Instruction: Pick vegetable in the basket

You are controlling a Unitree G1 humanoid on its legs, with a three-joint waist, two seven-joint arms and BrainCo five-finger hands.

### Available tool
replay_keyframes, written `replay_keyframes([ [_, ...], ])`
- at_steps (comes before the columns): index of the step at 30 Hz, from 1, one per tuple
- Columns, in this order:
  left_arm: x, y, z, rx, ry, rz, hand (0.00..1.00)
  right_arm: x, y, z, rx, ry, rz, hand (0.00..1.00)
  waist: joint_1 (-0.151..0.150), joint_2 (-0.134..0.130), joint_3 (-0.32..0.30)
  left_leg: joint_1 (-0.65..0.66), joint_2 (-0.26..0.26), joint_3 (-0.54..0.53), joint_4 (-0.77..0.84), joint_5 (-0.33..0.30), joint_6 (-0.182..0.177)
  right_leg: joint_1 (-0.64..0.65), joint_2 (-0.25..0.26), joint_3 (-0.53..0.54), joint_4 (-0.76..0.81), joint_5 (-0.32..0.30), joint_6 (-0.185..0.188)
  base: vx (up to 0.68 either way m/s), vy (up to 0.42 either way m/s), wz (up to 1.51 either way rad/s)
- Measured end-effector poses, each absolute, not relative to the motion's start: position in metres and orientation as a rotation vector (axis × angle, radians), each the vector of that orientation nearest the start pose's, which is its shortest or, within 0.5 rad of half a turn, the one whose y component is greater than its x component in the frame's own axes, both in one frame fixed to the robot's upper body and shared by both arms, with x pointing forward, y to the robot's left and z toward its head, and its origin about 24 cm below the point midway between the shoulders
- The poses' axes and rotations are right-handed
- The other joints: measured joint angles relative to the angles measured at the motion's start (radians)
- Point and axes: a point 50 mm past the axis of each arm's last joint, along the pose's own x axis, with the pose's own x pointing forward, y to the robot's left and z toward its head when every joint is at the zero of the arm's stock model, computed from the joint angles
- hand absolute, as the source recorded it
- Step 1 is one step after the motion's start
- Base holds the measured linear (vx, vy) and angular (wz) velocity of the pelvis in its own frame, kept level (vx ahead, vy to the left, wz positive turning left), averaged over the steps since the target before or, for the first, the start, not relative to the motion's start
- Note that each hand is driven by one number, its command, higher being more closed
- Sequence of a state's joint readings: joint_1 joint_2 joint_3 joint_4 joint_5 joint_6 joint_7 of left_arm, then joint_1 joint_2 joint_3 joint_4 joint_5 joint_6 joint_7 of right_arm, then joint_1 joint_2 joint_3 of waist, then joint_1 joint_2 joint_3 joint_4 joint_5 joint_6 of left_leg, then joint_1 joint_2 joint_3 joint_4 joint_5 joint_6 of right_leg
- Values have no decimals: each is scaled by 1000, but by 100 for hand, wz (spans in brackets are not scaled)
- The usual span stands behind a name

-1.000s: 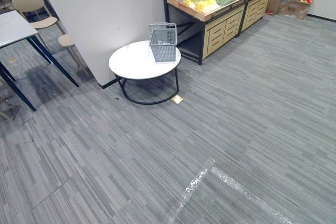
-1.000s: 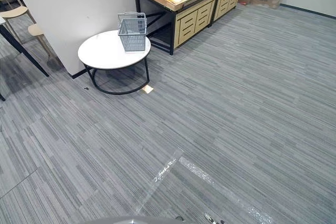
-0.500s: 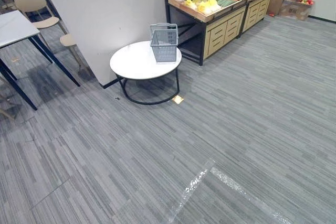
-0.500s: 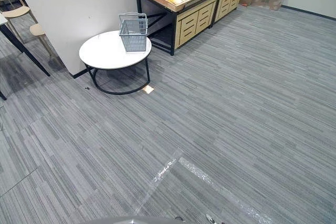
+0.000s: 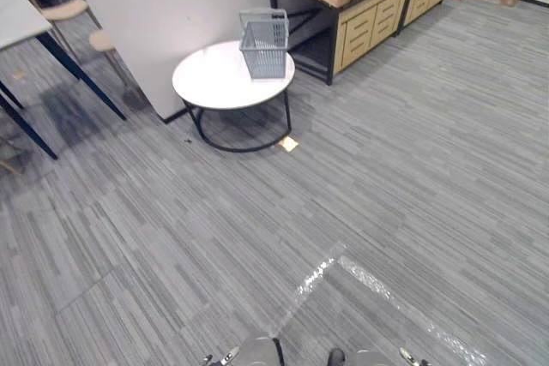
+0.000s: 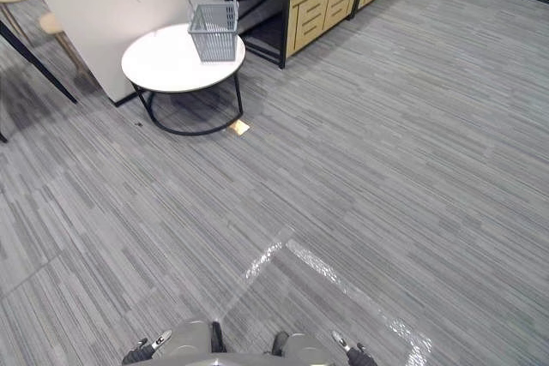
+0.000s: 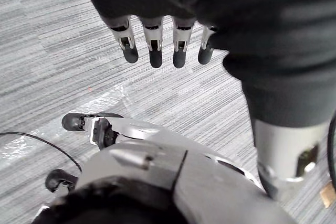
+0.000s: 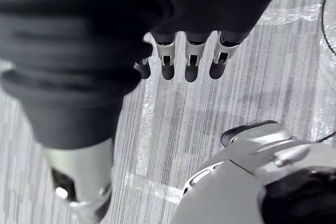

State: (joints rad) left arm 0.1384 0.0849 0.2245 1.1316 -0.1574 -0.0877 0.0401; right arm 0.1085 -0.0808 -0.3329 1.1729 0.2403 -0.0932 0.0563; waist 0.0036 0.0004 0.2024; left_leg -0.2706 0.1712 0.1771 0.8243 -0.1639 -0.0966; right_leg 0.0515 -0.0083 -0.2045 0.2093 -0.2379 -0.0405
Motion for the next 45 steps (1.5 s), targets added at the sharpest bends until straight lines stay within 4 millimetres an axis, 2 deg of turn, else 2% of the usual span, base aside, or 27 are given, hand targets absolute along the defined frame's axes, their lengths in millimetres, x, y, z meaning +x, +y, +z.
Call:
replay_keyframes([
  [4, 52, 212, -168, -200, 1137, 445, 0, 67, -221, -165, 307, 1084, -440, 0, 19, 2, 1, -66, -43, 15, -227, 2, 14, 31, -26, 43, -37, -12, 11, 239, 60, -31],
  [7, 49, 208, -169, -217, 1142, 442, 0, 73, -222, -164, 275, 1077, -404, 0, 30, 16, 3, -65, -76, 25, -647, 158, 0, 97, -43, 67, -104, -31, 49, 414, 149, -18],
  [9, 44, 205, -169, -225, 1148, 446, 0, 83, -225, -161, 242, 1055, -376, 0, 42, 39, 2, -89, -67, -3, -779, 208, 5, 144, -44, 94, -131, -56, 88, 546, 296, -35],
  [10, 43, 204, -170, -228, 1150, 447, 0, 84, -226, -161, 241, 1051, -376, 0, 45, 43, 1, -95, -63, -2, -784, 209, 6, 155, -46, 99, -133, -62, 96, 562, 337, -51],
  [11, 41, 204, -170, -230, 1152, 449, 0, 87, -224, -161, 244, 1045, -373, 0, 58, 39, 3, -102, -61, 7, -755, 281, 19, 199, -68, 113, -145, -83, 116, 614, 338, -48],
  [12, 40, 208, -169, -219, 1152, 453, 0, 89, -218, -162, 258, 1042, -365, 0, 71, 19, -9, -103, -94, 17, -696, 324, 71, 212, -106, 136, -141, -86, 120, 718, 363, -42],
  [13, 48, 214, -167, -201, 1121, 450, 0, 97, -208, -161, 280, 1023, -342, 0, 69, -7, -23, -129, -119, 32, -654, 271, 105, 172, -140, 155, -96, -53, 130, 698, 346, -21],
  [15, 55, 216, -165, -189, 1101, 441, 0, 105, -202, -161, 296, 1009, -321, 0, 70, -17, -24, -127, -139, 52, -594, 235, 163, 139, -166, 199, -7, 13, 137, 578, 274, 4],
  [17, 56, 219, -164, -168, 1098, 421, 0, 104, -203, -161, 303, 1008, -324, 0, 65, -21, -28, -83, -157, 51, -577, 184, 180, 95, -169, 222, 145, 116, 151, 559, 257, 7],
  [19, 53, 222, -164, -149, 1112, 401, 0, 97, -202, -162, 323, 1017, -347, 0, 52, -33, -40, 25, -171, 32, -617, 108, 175, -7, -168, 236, 423, 358, 221, 516, 249, 13],
  [20, 53, 226, -163, -102, 1121, 362, 0, 91, -198, -165, 325, 1037, -339, 0, 42, -51, -49, 95, -188, 24, -647, 69, 177, -110, -184, 234, 663, 426, 279, 509, 198, 18],
  [21, 53, 228, -163, -88, 1126, 356, 0, 91, -196, -165, 331, 1036, -338, 0, 37, -59, -50, 128, -195, 22, -653, 59, 180, -149, -193, 226, 750, 424, 276, 514, 168, 11],
  [23, 52, 229, -163, -76, 1144, 351, 0, 94, -199, -163, 322, 1015, -338, 0, 11, -59, -47, 246, -210, 3, -689, 27, 184, -234, -220, 154, 931, 337, 222, 478, 89, 15],
  [24, 54, 229, -164, -57, 1148, 342, 0, 97, -201, -161, 324, 1000, -346, 0, -3, -57, -44, 328, -217, -5, -725, 20, 189, -282, -242, 96, 976, 250, 188, 623, 62, 27],
  [25, 57, 228, -163, -51, 1143, 340, 0, 98, -203, -161, 335, 990, -366, 0, -7, -54, -41, 382, -218, -13, -749, 15, 188, -311, -251, 54, 964, 190, 167, 586, 5, 41],
  [26, 61, 226, -164, -64, 1137, 366, 0, 97, -207, -160, 369, 974, -408, 0, -16, -44, -36, 455, -210, -25, -777, 14, 190, -344, -259, -25, 853, 119, 112, 454, -36, 37],
  [27, 63, 225, -164, -78, 1133, 379, 0, 97, -207, -160, 383, 969, -422, 0, -19, -39, -34, 475, -205, -27, -785, 12, 192, -354, -258, -53, 789, 108, 100, 415, -72, 48],
  [30, 74, 215, -164, -126, 1104, 392, 0, 98, -214, -158, 397, 939, -465, 0, -31, -3, -29, 533, -153, -51, -800, -60, 159, -387, -241, -143, 396, 121, 106, 427, -142, 52],
  [33, 72, 215, -164, -172, 1101, 441, 0, 96, -216, -158, 360, 953, -448, 0, -28, -6, -29, 587, -120, -58, -802, -135, 100, -400, -221, -107, -51, 245, 131, 476, -242, 21],
  [35, 71, 210, -166, -211, 1101, 467, 0, 89, -219, -159, 332, 976, -442, 0, -31, 1, -30, 645, -79, -78, -800, -183, 85, -399, -193, -57, -44, 313, 138, 589, -310, 24],
  [36, 68, 206, -167, -238, 1107, 479, 0, 83, -224, -159, 302, 996, -441, 0, -28, 25, -37, 656, -48, -81, -765, -180, 80, -419, -178, -51, 62, 319, 134, 740, -432, 24],
  [37, 67, 197, -169, -255, 1117, 470, 0, 76, -227, -160, 281, 1016, -441, 0, -29, 48, -44, 644, -8, -98, -691, -164, 64, -423, -156, -61, 141, 275, 91, 622, -362, 18],
  [39, 64, 192, -170, -266, 1127, 466, 0, 71, -230, -160, 252, 1037, -435, 0, -26, 75, -62, 599, 36, -124, -560, -116, 33, -408, -126, -87, 185, 210, 65, 651, -389, 8],
  [41, 66, 195, -169, -257, 1121, 461, 0, 68, -229, -162, 237, 1057, -419, 0, -37, 79, -64, 474, 67, -195, -269, 58, -7, -324, -107, -124, 183, 149, 59, 765, -398, 25],
  [42, 68, 196, -169, -259, 1115, 464, 0, 67, -229, -162, 221, 1069, -407, 0, -34, 65, -55, 413, 75, -221, -134, 155, -56, -279, -99, -134, 163, 128, 54, 572, -211, 28],
  [43, 74, 198, -167, -268, 1092, 478, 0, 66, -230, -162, 202, 1076, -396, 0, -25, 65, -52, 303, 109, -191, 109, 162, -73, -184, -84, -144, 113, 107, 45, 654, -211, 29],
  [45, 80, 201, -165, -259, 1071, 472, 0, 71, -228, -162, 183, 1080, -380, 0, -18, 52, -46, 143, 130, -69, 262, 44, -8, -4, -78, -159, -17, 93, 48, 576, -146, 20],
])
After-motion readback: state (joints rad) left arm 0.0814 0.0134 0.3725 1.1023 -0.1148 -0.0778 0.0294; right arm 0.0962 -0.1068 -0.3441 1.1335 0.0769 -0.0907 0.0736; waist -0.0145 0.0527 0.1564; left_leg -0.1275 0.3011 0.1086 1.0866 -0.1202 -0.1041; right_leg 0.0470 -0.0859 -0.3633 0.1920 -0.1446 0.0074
